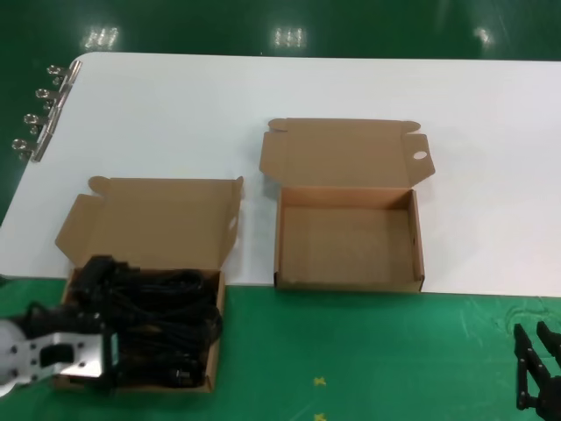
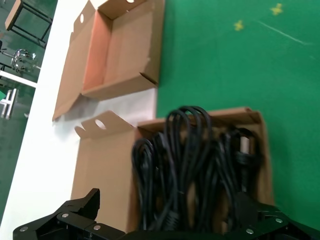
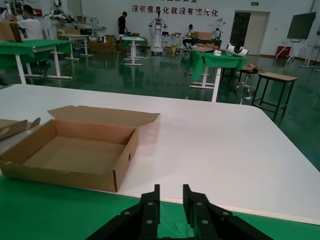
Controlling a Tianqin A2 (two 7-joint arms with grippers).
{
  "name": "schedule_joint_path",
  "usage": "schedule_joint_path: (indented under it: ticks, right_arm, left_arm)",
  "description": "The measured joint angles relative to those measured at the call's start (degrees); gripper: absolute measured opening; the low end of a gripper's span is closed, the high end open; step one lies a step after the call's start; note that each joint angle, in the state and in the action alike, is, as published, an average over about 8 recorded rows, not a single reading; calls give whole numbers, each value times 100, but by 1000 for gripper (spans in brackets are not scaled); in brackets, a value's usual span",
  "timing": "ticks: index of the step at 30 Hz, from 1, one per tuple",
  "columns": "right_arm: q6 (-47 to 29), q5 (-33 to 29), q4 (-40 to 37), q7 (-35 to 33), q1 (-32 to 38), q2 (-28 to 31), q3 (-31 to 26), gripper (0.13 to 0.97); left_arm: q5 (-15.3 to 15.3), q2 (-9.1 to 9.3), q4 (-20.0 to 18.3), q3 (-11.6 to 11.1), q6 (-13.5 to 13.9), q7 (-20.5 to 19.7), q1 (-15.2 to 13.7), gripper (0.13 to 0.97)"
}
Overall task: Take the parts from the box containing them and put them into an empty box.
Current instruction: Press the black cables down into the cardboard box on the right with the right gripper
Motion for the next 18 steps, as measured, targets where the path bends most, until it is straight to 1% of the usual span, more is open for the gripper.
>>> schedule_joint_path:
  ticks: [2, 6, 9, 14, 15, 18]
  right_arm:
    - [0, 0, 0, 0, 0, 0, 0, 233]
    - [0, 0, 0, 0, 0, 0, 0, 233]
    - [0, 0, 0, 0, 0, 0, 0, 287]
    - [0, 0, 0, 0, 0, 0, 0, 378]
    - [0, 0, 0, 0, 0, 0, 0, 378]
    - [0, 0, 0, 0, 0, 0, 0, 458]
  left_arm:
    - [93, 112, 106, 78, 80, -32, -188, 966]
    - [242, 323, 403, 235, 193, 4, -519, 966]
    - [304, 492, 745, 357, 240, 145, -765, 966]
    - [282, 824, 1571, 538, 228, 615, -1241, 964]
    - [258, 897, 1762, 567, 212, 733, -1340, 964]
    - [160, 1116, 2331, 634, 153, 1104, -1613, 963]
